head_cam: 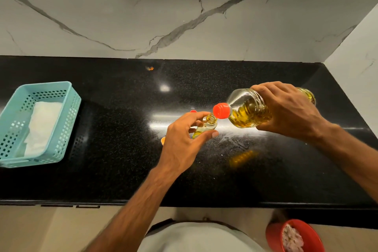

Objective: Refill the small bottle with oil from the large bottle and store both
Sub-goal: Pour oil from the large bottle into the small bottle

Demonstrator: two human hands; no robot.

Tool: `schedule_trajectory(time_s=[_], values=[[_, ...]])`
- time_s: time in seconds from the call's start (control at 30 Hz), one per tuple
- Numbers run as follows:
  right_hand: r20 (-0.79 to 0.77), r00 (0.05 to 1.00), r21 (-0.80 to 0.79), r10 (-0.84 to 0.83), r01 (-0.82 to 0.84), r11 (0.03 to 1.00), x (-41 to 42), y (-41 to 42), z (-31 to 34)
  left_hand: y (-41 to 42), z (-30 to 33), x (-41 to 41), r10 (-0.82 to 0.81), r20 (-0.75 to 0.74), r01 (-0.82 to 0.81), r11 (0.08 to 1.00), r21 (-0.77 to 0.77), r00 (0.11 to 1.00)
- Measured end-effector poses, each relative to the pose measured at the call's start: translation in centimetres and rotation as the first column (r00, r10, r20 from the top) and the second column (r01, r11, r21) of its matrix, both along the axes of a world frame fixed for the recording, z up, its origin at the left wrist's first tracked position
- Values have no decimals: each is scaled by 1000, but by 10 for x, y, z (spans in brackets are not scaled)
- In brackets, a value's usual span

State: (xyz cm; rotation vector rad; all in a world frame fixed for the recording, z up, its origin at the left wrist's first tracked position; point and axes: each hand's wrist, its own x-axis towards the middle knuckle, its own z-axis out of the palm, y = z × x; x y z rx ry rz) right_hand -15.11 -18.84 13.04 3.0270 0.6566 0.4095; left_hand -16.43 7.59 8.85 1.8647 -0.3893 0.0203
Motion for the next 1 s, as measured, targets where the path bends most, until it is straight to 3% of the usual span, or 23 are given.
schedule_trajectory(time_s=[1.0], values=[[20,998,-115,55,-52,992,7,-2,24,-1,2,1,-2,32,1,999,43,999]])
